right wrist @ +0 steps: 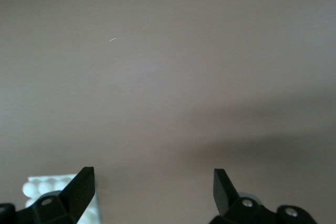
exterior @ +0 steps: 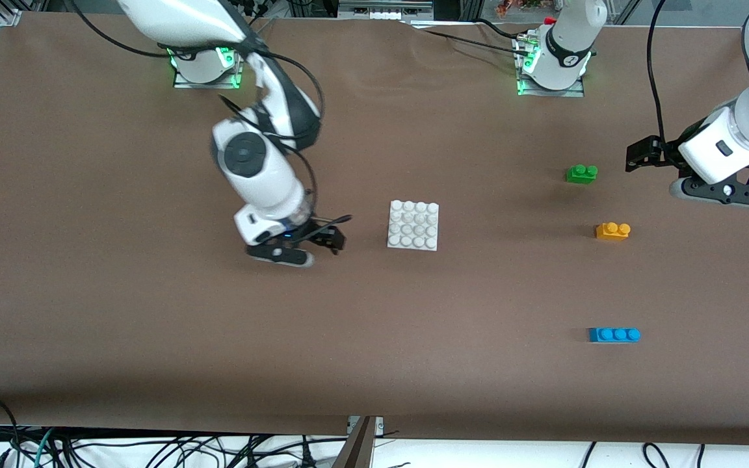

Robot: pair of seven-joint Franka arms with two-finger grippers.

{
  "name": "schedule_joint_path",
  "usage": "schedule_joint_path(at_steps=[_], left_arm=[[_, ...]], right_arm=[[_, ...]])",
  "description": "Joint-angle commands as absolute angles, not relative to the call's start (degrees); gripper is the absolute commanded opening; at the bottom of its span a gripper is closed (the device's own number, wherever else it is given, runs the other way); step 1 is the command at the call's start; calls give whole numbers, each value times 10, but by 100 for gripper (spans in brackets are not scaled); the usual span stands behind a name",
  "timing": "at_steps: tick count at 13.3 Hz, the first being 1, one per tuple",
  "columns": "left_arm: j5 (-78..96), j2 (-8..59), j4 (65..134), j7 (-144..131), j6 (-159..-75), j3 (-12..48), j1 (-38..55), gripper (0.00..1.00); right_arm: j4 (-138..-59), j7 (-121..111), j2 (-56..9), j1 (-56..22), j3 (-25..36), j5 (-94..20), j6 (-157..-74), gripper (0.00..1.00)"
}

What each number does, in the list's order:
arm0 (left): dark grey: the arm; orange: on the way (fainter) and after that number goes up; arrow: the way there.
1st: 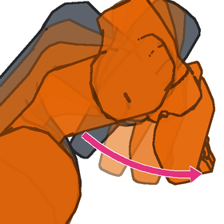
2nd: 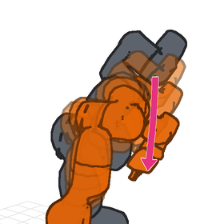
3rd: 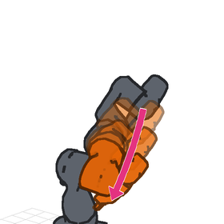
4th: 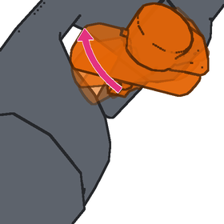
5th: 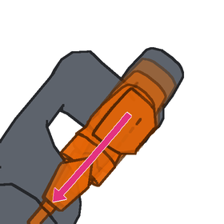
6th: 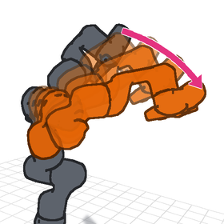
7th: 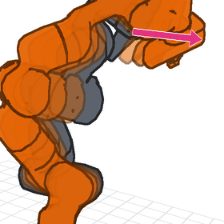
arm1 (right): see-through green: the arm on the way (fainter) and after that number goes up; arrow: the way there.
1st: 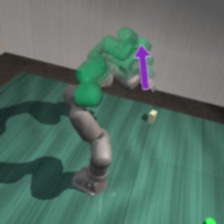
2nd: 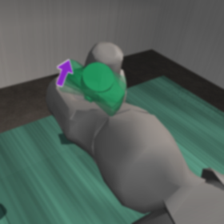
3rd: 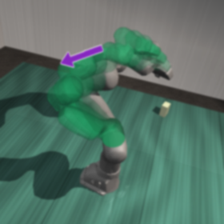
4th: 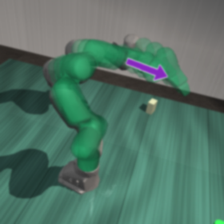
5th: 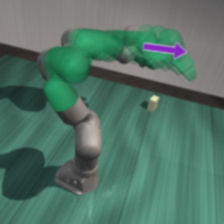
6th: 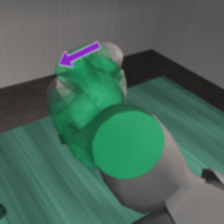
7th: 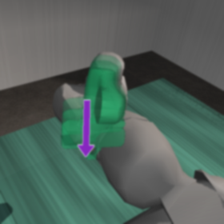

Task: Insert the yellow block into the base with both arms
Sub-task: 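Release the plate and retract the right gripper while the left gripper reaches the yellow brick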

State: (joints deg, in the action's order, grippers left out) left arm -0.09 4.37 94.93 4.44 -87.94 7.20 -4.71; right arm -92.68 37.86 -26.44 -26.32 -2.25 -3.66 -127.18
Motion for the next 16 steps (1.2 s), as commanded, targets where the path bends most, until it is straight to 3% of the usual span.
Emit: schedule_joint_path(at_steps=[1,4,7,11,16], left_arm=[[4,71,937,54,-874,71,-61,100],[-17,115,935,59,-884,70,-77,100],[-33,140,970,61,-960,71,-98,100],[-61,141,1104,97,-1159,70,-110,100],[-62,124,1240,111,-1336,70,-135,100]], right_arm=[[-1003,284,-152,-189,-38,-46,-1184,100],[-1015,185,-64,-114,-39,-41,-1058,99],[-1017,99,-5,-48,-39,-37,-979,99],[-1016,29,22,-33,-18,-19,-933,100],[-1013,-18,23,-33,-19,-13,-914,100]])
